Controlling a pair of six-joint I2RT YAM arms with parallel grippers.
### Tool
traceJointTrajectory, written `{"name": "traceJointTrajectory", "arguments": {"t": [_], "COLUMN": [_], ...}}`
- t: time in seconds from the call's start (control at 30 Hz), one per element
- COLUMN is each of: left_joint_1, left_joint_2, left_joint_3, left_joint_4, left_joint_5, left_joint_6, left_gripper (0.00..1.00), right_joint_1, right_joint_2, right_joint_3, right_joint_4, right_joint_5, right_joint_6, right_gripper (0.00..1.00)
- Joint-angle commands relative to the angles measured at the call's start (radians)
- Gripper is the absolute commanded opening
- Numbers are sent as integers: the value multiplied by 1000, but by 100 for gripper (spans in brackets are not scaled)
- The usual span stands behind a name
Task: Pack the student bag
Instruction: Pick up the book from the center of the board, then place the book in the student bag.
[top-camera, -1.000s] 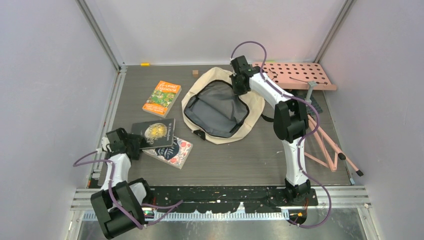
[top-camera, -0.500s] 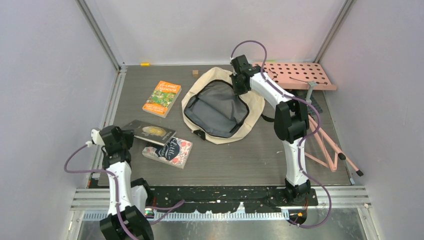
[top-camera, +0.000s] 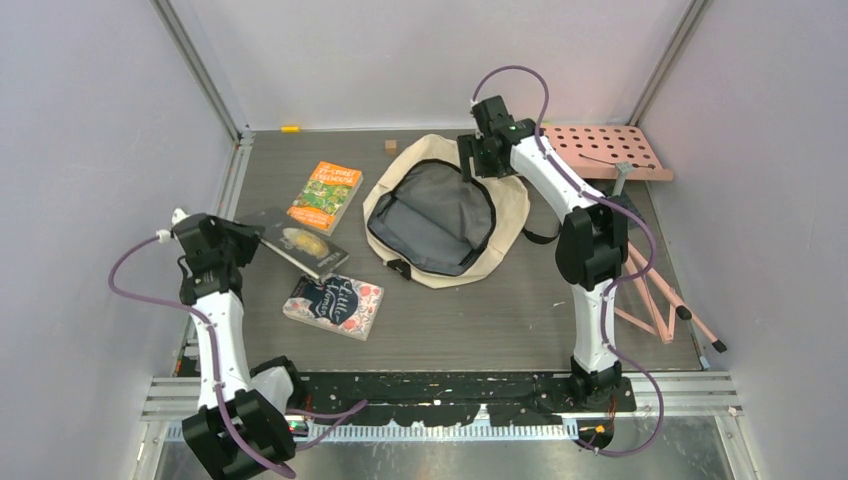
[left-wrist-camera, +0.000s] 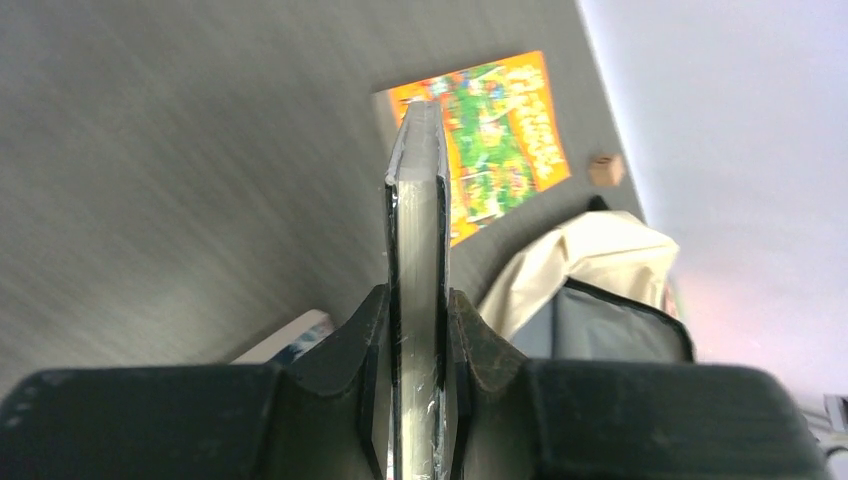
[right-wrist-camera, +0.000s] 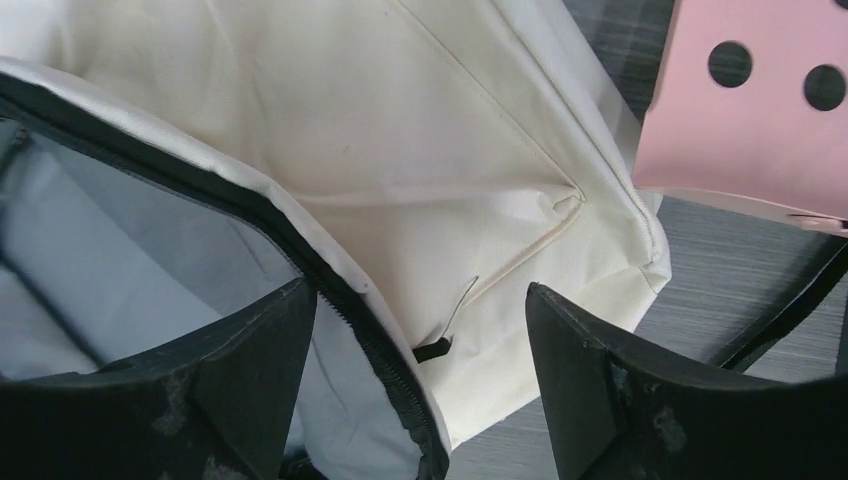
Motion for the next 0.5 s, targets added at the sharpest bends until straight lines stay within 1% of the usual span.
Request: {"name": "traceJointTrajectory", "arguments": {"t": [0.0,0.13,0.23,0.37,0.4,0.47], "left_joint_1": [-9,-41,-100,-276,-335,-413], "left_joint_2": [28,56,74,113,133,179], "left_joint_3": [168,235,247,238,232,220], "left_joint_4": [101,106,117,133,152,200], "left_joint_5": [189,245,241,143,132,111], "left_joint_6": [-5,-51,-99,-142,-156,-192], "left_gripper": [0,0,0,0,0,0], "right_joint_1": [-1,-1,0,1,2,7], "right_joint_2": [-112,-118,-92,-77,-81,-93], "right_joint_3": [106,138,138,116,95,61], "right_joint_4": [-25,-38,-55,-66,-59,-36], "right_joint_5": [-32,-105,-233,-355,-397,-441], "right_joint_6": [27,23,10,-7,-18,-32], "right_gripper": [83,84,84,84,84,85]}}
